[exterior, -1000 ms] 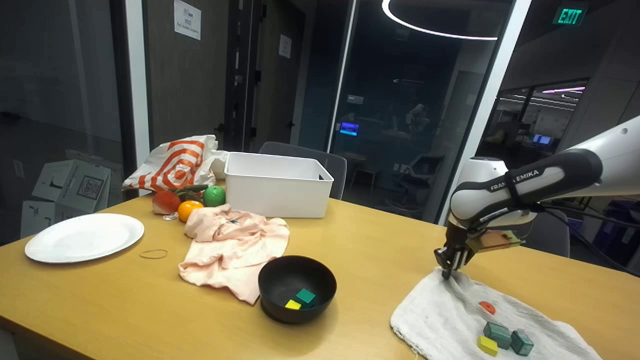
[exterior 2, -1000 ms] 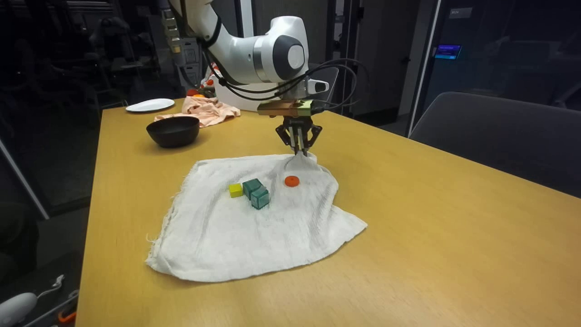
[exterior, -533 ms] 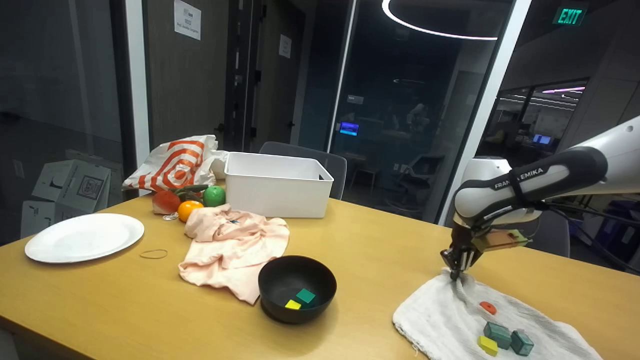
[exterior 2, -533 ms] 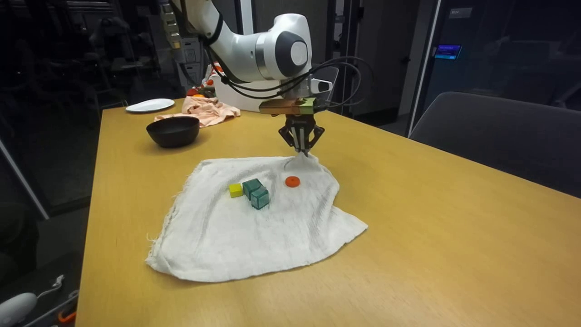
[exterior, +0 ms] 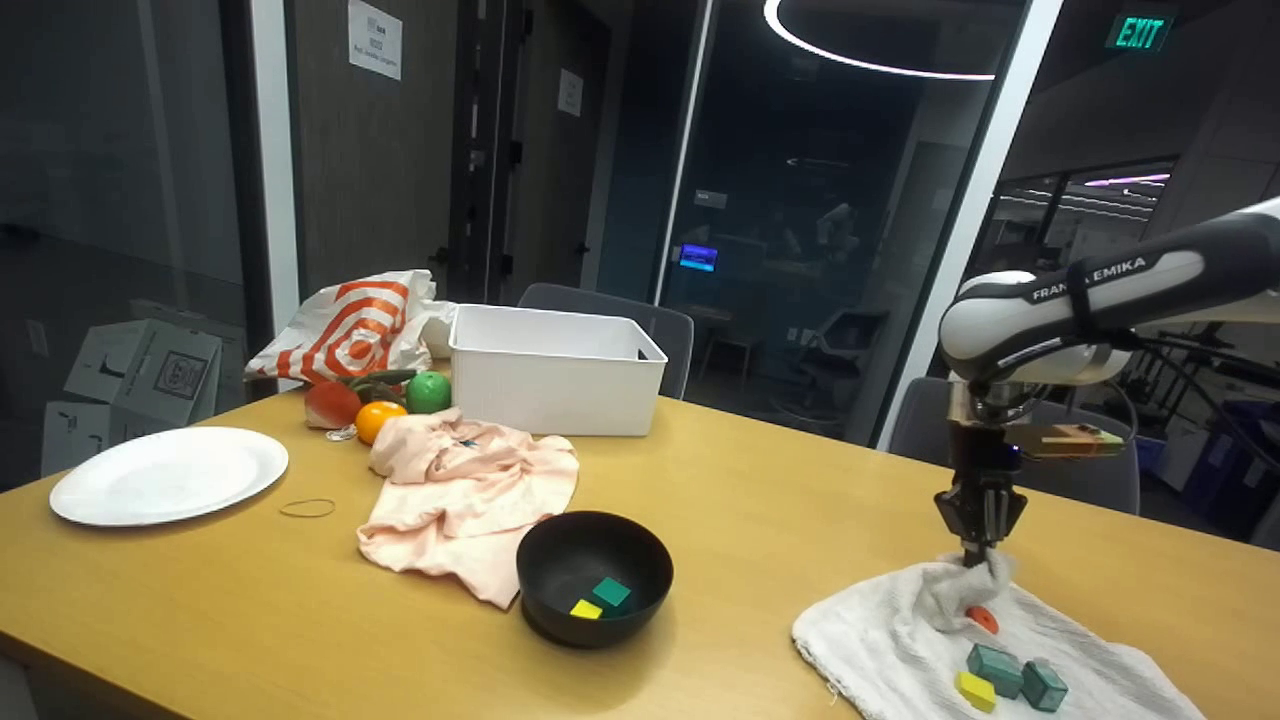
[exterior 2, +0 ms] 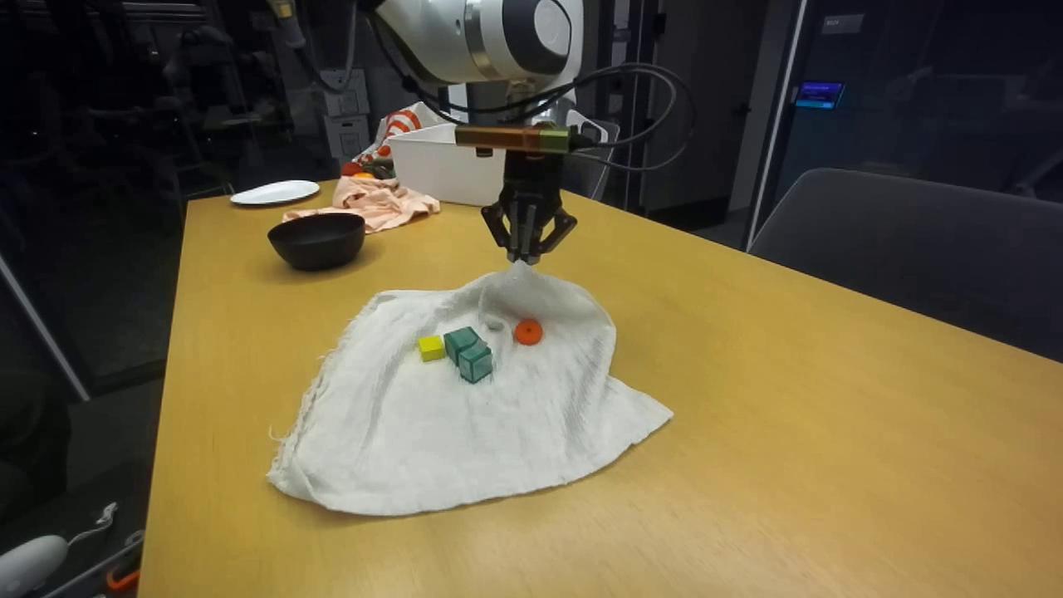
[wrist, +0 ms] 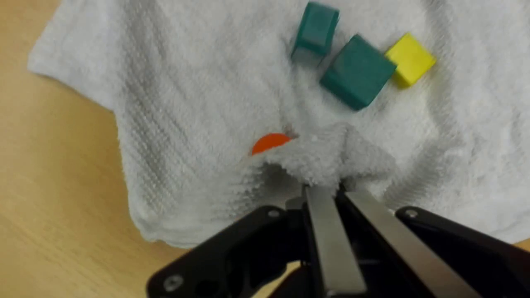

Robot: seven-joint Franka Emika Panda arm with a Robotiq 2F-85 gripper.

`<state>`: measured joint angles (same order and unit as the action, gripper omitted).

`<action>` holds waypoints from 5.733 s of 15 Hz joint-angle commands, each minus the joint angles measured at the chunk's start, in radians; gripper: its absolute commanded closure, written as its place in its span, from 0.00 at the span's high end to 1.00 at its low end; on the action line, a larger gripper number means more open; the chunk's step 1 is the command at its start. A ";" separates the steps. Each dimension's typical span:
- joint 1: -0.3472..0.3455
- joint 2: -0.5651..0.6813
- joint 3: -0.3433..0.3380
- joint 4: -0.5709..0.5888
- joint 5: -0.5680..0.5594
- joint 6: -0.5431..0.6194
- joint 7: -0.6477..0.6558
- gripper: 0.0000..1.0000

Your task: Fold the white towel

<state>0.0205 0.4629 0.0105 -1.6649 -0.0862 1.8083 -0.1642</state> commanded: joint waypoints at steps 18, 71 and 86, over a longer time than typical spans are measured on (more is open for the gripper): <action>-0.049 -0.099 0.006 -0.300 0.096 -0.239 0.048 0.55; -0.041 -0.605 -0.027 -1.089 0.122 0.443 0.214 1.00; -0.049 -0.528 -0.035 -1.083 0.097 0.548 0.277 0.46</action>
<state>-0.0204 -0.0828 -0.0260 -2.7490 0.0328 2.3257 0.0881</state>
